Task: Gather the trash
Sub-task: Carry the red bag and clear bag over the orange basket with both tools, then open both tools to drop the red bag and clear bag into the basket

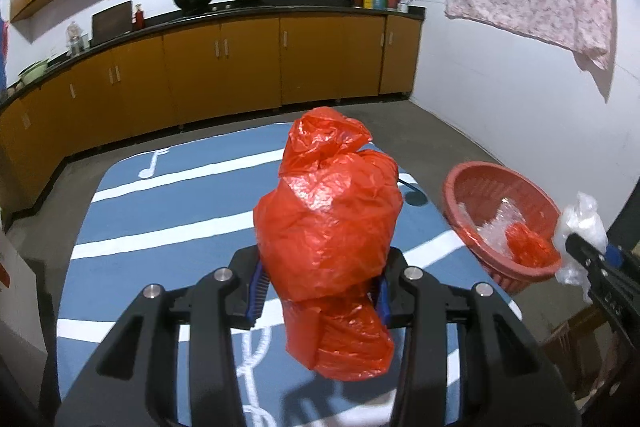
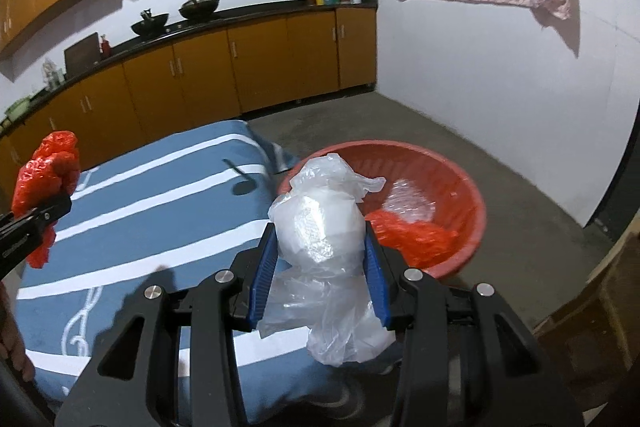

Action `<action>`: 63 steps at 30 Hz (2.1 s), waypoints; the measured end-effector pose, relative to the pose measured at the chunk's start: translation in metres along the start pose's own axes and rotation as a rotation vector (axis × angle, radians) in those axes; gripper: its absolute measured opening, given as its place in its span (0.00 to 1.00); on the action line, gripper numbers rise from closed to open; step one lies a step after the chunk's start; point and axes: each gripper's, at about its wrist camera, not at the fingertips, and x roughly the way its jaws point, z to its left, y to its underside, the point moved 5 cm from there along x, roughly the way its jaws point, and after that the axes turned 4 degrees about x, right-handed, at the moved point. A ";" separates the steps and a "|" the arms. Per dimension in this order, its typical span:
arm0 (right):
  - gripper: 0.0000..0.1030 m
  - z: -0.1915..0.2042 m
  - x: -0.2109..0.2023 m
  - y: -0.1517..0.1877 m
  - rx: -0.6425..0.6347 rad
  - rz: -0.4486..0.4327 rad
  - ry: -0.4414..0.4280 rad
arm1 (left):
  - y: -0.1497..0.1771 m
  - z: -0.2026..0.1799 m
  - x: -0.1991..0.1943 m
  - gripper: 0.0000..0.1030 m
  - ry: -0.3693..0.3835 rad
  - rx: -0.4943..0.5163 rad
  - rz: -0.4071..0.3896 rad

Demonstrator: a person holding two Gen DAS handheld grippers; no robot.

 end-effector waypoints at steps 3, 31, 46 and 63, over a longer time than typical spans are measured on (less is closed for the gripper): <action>0.41 -0.008 0.000 -0.002 -0.008 -0.013 0.039 | 0.000 -0.015 0.002 0.40 0.020 0.020 0.003; 0.41 -0.058 0.020 -0.018 0.010 -0.025 0.156 | -0.004 -0.129 0.054 0.40 0.177 0.145 0.068; 0.41 -0.078 0.058 -0.046 0.095 -0.008 0.100 | -0.020 -0.176 0.096 0.40 0.307 0.185 0.079; 0.67 -0.098 0.063 -0.069 0.176 -0.042 0.046 | -0.023 -0.199 0.140 0.69 0.336 0.192 0.125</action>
